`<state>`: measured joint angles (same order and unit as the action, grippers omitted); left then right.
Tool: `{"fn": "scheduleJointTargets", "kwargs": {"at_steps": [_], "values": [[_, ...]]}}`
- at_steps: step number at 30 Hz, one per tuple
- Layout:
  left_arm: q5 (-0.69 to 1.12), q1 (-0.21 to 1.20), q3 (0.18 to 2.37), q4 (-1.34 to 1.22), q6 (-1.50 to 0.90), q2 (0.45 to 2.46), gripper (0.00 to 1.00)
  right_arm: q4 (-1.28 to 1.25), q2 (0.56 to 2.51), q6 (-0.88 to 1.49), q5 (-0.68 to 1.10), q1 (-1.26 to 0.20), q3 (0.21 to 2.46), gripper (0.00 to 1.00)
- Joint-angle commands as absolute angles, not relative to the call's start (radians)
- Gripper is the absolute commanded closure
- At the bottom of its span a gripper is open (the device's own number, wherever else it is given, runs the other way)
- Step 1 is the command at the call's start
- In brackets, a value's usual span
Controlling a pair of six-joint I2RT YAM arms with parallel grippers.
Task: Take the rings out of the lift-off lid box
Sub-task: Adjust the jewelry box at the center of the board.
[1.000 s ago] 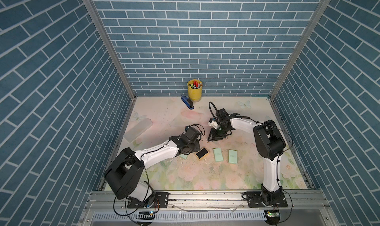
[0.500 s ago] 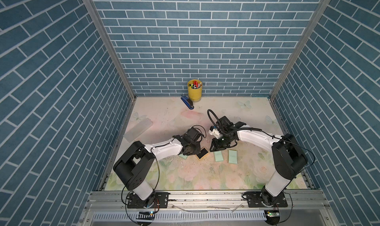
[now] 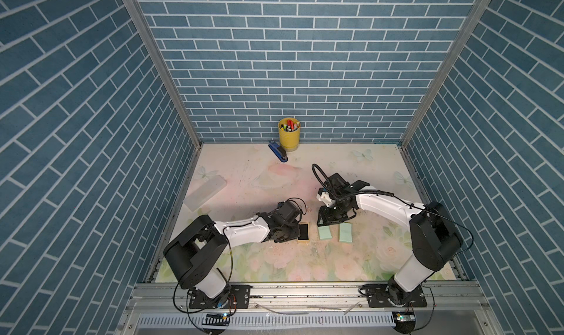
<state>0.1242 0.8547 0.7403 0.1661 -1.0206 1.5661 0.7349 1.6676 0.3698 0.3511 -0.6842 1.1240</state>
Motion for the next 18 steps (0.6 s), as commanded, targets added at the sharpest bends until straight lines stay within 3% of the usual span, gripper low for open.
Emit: {"fn": "scheduleJointTargets", "kwargs": {"at_steps": [1,18], "values": [[0.109,0.874,0.724,0.130,-1.068,1.552,0.76,0.820,1.653,0.384,0.259,-0.699,1.136,0.48],[0.048,0.901,0.701,0.179,-1.068,1.483,0.75,0.816,1.768,0.440,0.203,-0.759,1.190,0.29]]}}
